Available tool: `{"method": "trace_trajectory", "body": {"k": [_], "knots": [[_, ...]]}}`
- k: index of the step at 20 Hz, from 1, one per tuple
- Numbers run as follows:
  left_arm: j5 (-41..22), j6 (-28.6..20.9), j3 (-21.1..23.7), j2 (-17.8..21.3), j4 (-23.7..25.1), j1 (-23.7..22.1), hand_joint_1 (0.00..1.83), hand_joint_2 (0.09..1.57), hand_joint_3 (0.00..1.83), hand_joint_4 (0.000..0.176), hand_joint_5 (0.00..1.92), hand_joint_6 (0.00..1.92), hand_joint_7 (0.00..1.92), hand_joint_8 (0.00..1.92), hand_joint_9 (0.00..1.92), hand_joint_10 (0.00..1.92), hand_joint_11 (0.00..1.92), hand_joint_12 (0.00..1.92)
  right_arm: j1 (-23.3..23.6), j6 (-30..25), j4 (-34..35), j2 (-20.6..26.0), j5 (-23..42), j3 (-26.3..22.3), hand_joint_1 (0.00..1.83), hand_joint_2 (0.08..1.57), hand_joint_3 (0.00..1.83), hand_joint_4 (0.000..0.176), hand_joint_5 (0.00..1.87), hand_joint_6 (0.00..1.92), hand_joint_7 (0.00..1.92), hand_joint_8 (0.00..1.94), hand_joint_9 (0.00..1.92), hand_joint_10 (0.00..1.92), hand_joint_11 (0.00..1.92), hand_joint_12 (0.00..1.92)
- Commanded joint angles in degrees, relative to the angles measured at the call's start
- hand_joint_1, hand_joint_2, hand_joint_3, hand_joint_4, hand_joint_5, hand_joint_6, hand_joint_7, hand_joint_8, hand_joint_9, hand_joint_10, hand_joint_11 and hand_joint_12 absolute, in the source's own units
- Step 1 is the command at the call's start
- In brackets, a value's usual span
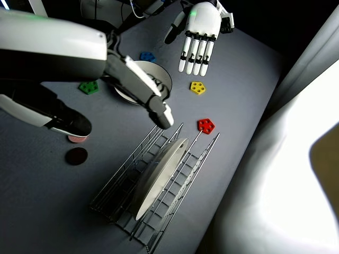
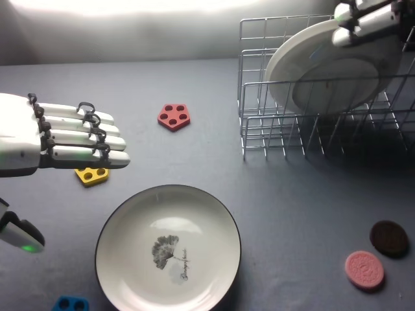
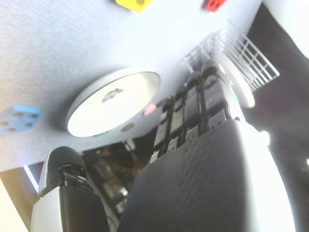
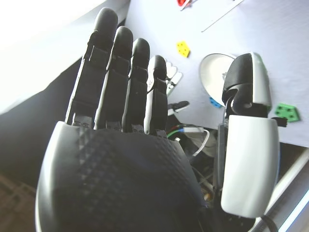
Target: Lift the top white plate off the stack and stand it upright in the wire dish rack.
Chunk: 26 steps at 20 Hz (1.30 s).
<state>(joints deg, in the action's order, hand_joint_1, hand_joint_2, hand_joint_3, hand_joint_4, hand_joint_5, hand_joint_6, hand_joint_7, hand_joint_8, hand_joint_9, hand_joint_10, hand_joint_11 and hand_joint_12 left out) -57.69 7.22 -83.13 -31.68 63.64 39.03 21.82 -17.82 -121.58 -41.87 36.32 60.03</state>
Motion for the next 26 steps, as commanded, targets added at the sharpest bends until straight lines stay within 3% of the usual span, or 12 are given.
{"method": "trace_trajectory", "body": {"k": [1, 2, 5, 6, 7, 8, 9, 11, 12, 19, 21, 26], "knots": [[-4.84, -0.22, 0.43, -0.17, -3.13, -1.32, 0.34, 0.99, 0.00, 0.000, 0.00, 0.00, 0.03, 0.00, 0.03, 0.01, 0.03, 0.04, 0.10, 0.83, 3.03, 0.87, -2.41, -0.31, 0.91, 0.96, 0.00, 0.017, 0.58, 0.00, 0.54, 0.00, 0.60, 0.00, 0.61, 0.25], [-4.84, -0.22, 0.50, -0.32, -2.99, -1.42, 0.35, 0.98, 0.00, 0.000, 0.01, 0.00, 0.03, 0.00, 0.03, 0.00, 0.03, 0.04, -0.21, 0.88, 3.03, 1.05, -2.41, -0.55, 0.90, 0.97, 0.00, 0.006, 0.61, 0.02, 0.55, 0.00, 0.59, 0.00, 0.60, 0.25], [-5.30, -0.29, 1.68, -0.35, -3.01, -1.47, 0.35, 0.98, 0.00, 0.000, 0.01, 0.00, 0.02, 0.00, 0.02, 0.00, 0.03, 0.04, -0.58, 0.89, 3.04, 1.44, -2.35, -1.07, 0.89, 0.97, 0.00, 0.012, 0.53, 0.00, 0.56, 0.01, 0.60, 0.00, 0.58, 0.23], [-5.52, -0.30, 2.33, -0.32, -3.01, -1.49, 0.35, 0.98, 0.00, 0.000, 0.01, 0.00, 0.02, 0.00, 0.02, 0.00, 0.02, 0.04, -0.59, 0.89, 3.04, 1.59, -2.33, -1.29, 0.89, 0.97, 0.00, 0.002, 0.58, 0.02, 0.58, 0.01, 0.60, 0.00, 0.57, 0.23], [-5.77, -0.30, 2.90, -0.29, -3.00, -1.50, 0.34, 0.98, 0.00, 0.000, 0.00, 0.00, 0.03, 0.01, 0.02, 0.00, 0.03, 0.04, -0.59, 0.89, 3.04, 1.67, -2.33, -1.51, 0.90, 0.96, 0.00, 0.004, 0.58, 0.01, 0.58, 0.01, 0.60, 0.00, 0.56, 0.22], [-5.76, -0.34, 3.39, -0.26, -3.00, -1.50, 0.37, 0.98, 0.00, 0.000, 0.01, 0.00, 0.03, 0.01, 0.02, 0.00, 0.01, 0.04, -0.59, 0.89, 3.04, 1.73, -2.33, -1.75, 0.89, 0.97, 0.00, 0.018, 0.56, 0.01, 0.59, 0.01, 0.60, 0.00, 0.56, 0.22], [-5.51, -0.54, 4.13, -0.18, -3.01, -1.78, 0.35, 0.98, 0.00, 0.000, 0.00, 0.00, 0.03, 0.00, 0.02, 0.00, 0.02, 0.04, -0.59, 0.89, 3.06, 1.83, -2.34, -2.14, 0.90, 0.97, 0.00, 0.008, 0.59, 0.01, 0.60, 0.01, 0.61, 0.00, 0.56, 0.22], [-5.21, -0.77, 5.00, -0.12, -3.02, -2.63, 0.33, 0.99, 0.00, 0.000, 0.00, 0.00, 0.01, 0.00, 0.01, 0.00, 0.02, 0.01, -0.59, 0.89, 3.06, 1.98, -2.22, -2.52, 0.88, 0.97, 0.00, 0.021, 0.51, 0.00, 0.58, 0.00, 0.61, 0.00, 0.55, 0.21], [-5.24, -0.74, 5.50, -0.01, -3.29, -2.76, 0.32, 0.99, 0.00, 0.000, 0.00, 0.00, 0.00, 0.00, 0.00, 0.00, 0.02, 0.01, -0.59, 0.89, 3.37, 1.99, -1.82, -2.42, 0.88, 0.97, 0.00, 0.013, 0.52, 0.01, 0.58, 0.00, 0.60, 0.00, 0.55, 0.21], [-7.21, 0.11, 5.90, 0.88, -4.30, -2.71, 0.38, 0.97, 0.00, 0.000, 0.02, 0.00, 0.05, 0.01, 0.05, 0.01, 0.07, 0.03, -0.58, 1.57, 4.23, 1.98, -1.39, -2.20, 0.89, 0.94, 0.00, 0.027, 0.56, 0.01, 0.60, 0.00, 0.63, 0.00, 0.58, 0.22], [-8.22, 0.75, 5.67, 1.18, -3.78, -2.72, 0.38, 0.97, 0.00, 0.000, 0.00, 0.00, 0.03, 0.00, 0.02, 0.00, 0.04, 0.02, -0.58, 1.58, 4.23, 1.98, -1.32, -2.16, 0.89, 0.95, 0.00, 0.010, 0.59, 0.01, 0.61, 0.00, 0.63, 0.00, 0.59, 0.22], [-8.72, 1.65, 5.66, 1.48, -1.72, -3.09, 0.38, 0.96, 0.00, 0.000, 0.00, 0.00, 0.06, 0.01, 0.06, 0.01, 0.07, 0.03, -0.59, 1.58, 4.56, 1.95, -0.39, -1.83, 0.86, 0.97, 0.01, 0.019, 0.57, 0.01, 0.62, 0.01, 0.65, 0.01, 0.61, 0.21]]}}
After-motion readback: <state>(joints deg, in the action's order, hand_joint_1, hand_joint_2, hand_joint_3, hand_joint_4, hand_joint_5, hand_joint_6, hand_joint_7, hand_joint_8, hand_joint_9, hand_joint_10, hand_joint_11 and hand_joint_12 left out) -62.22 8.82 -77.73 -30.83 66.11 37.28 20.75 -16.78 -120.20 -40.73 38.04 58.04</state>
